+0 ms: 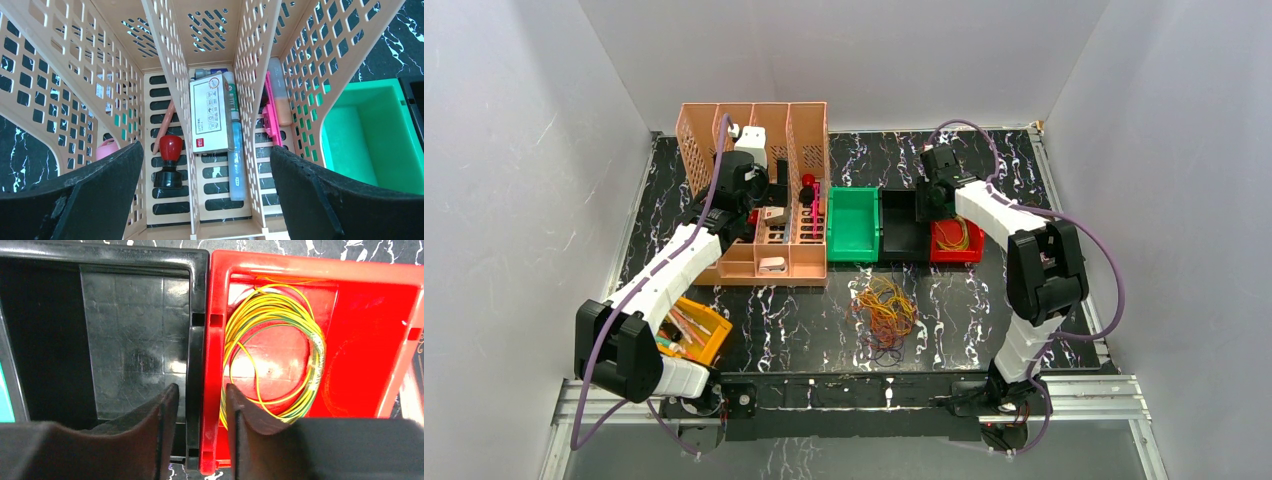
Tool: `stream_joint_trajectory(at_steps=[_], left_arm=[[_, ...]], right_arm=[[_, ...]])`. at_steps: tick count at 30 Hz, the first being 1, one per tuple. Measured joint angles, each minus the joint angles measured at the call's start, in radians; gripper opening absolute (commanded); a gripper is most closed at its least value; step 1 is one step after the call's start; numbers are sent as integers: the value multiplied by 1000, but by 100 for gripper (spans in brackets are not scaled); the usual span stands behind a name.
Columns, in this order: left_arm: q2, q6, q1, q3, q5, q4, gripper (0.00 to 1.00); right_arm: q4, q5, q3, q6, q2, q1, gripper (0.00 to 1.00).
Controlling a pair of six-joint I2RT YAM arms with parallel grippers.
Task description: Untangle the cables
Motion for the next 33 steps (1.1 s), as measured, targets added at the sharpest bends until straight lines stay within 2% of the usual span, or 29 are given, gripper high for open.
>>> stream_joint_trajectory(at_steps=[3,7,11,21,27,33], left_arm=[[0,0,0,0,0,0,98],[0,-1,0,0,0,0,98],[0,-20,3,0,13,-2,98],[-15,-94,10,-23,44,15,98],[-17,-119,12,-25,103,15,98],[-17,-163,13,-21,222,-63,98]], right_arm=[[-2,8,0,22,0,2,65],[-4,11,-10,43,-31,3,66],[-10,25,-45,59,-147,5,73],[10,-66,-262,111,-540,6,74],[9,-102,-380,165,-668,7,74],[-9,-226,-397,116,-689,7,70]])
